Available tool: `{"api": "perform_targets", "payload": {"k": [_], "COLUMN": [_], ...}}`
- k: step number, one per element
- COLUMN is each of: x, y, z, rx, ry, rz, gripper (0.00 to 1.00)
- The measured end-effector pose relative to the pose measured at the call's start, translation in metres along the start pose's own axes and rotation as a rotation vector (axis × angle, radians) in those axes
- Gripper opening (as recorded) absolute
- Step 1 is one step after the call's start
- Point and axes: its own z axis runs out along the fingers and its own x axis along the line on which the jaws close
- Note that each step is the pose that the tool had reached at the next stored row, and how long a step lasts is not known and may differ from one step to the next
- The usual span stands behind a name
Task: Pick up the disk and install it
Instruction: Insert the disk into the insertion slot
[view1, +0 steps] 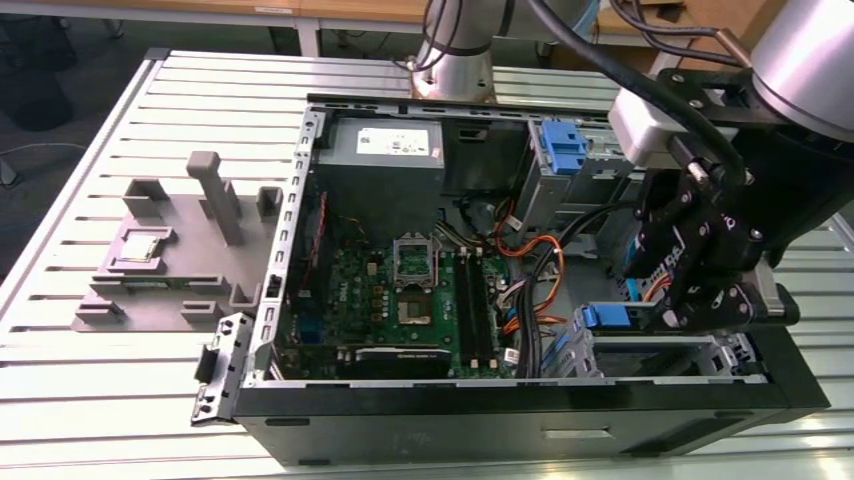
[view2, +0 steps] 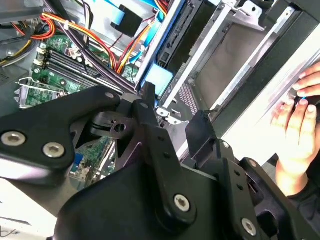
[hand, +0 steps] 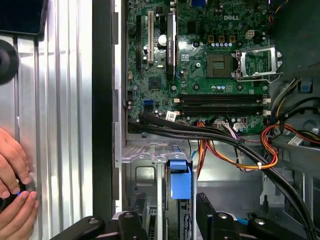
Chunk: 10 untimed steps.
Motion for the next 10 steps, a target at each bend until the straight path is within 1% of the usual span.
{"api": "perform_targets", "payload": {"k": [10], "x": [0.0005], "y": [-0.0002], "z": [0.0019], "rx": [0.0], "ry": [0.0], "rz": [0.0], "gripper": [0.52]}}
